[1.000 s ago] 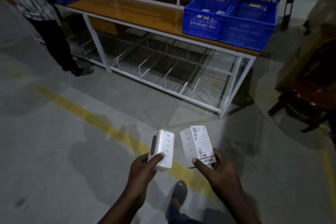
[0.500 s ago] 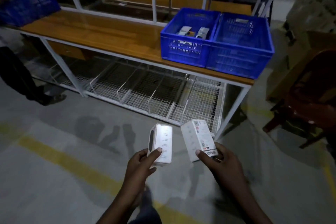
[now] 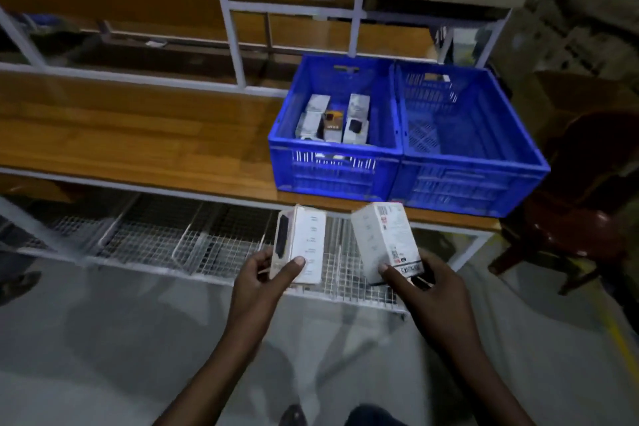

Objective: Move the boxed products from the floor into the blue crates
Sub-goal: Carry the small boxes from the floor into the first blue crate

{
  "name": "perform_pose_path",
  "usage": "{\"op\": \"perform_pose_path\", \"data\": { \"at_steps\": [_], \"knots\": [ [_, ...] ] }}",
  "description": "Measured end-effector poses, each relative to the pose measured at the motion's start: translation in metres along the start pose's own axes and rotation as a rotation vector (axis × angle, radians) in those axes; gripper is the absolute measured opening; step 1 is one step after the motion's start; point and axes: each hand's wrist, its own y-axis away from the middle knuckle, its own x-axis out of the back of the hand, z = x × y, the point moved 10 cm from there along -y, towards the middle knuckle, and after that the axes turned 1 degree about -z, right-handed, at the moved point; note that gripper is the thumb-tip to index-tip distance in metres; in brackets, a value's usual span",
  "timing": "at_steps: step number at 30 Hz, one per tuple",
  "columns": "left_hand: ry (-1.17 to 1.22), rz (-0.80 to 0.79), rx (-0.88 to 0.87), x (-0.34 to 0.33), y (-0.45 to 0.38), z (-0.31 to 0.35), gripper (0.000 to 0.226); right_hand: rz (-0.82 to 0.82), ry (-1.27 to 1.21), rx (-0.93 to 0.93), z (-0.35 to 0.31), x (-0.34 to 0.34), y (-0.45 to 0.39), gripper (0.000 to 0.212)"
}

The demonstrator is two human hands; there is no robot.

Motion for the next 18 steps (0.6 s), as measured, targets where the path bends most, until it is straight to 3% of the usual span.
{"op": "perform_pose_path", "data": {
  "at_steps": [2, 7, 11, 15, 18],
  "knots": [
    [-0.007, -0.002, -0.058, -0.007, -0.042, 0.030, 0.055, 0.033, 0.003, 0.003, -0.012, -0.003, -0.027, 0.031],
    [-0.039, 0.087, -0.232, -0.026, -0.141, 0.104, 0.066, 0.075, -0.026, 0.053, -0.037, -0.002, -0.106, 0.027],
    [-0.114, 0.118, -0.329, -0.053, -0.206, 0.147, 0.060, 0.101, -0.010, 0.087, -0.043, 0.005, -0.178, 0.038],
    [-0.299, 0.138, -0.348, -0.088, -0.276, 0.173, 0.069, 0.103, 0.008, 0.103, -0.047, 0.008, -0.262, 0.045],
    [-0.449, 0.125, -0.315, -0.124, -0.318, 0.183, 0.059, 0.075, -0.025, 0.097, -0.048, 0.007, -0.312, 0.037]
  ]
}}
